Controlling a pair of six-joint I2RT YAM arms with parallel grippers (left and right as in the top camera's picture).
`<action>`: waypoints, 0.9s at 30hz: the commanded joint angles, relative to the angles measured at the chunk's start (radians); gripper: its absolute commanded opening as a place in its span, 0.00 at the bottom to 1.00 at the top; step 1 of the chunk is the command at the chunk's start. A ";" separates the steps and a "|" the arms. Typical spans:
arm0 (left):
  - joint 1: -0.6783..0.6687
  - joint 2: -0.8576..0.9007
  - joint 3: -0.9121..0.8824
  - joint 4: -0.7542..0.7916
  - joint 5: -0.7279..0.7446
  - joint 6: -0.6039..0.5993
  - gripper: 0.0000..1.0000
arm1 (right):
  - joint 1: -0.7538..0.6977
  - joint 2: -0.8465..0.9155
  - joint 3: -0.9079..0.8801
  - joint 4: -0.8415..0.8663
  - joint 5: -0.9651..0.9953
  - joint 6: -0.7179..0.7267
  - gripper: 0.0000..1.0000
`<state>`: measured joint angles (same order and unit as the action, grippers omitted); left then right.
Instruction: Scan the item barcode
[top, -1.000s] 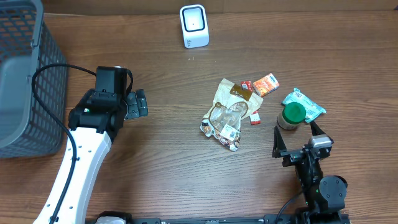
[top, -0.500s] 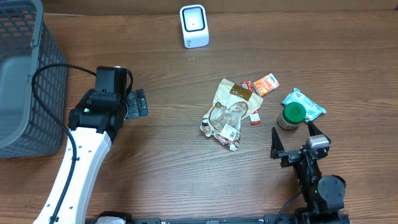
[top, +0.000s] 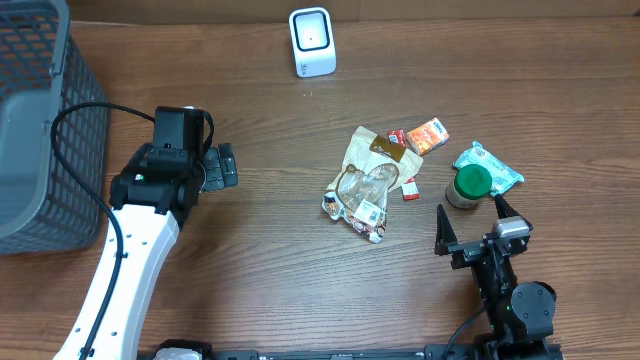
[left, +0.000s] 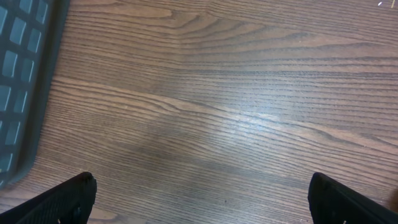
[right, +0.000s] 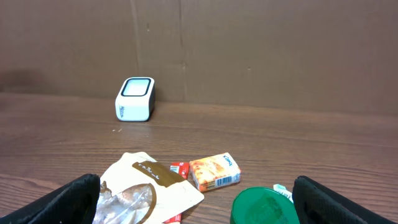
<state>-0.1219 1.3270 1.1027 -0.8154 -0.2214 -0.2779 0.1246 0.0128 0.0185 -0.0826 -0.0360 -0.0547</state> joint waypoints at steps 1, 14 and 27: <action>0.006 -0.005 0.018 0.004 -0.010 0.012 1.00 | 0.003 -0.010 -0.011 0.001 0.013 0.005 1.00; 0.006 -0.069 0.015 0.003 -0.006 0.012 1.00 | 0.003 -0.010 -0.011 0.001 0.013 0.005 1.00; 0.006 -0.525 0.001 0.003 -0.006 0.012 1.00 | 0.003 -0.010 -0.011 0.001 0.013 0.005 1.00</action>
<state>-0.1219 0.8574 1.1023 -0.8154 -0.2214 -0.2779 0.1249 0.0128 0.0185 -0.0834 -0.0364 -0.0551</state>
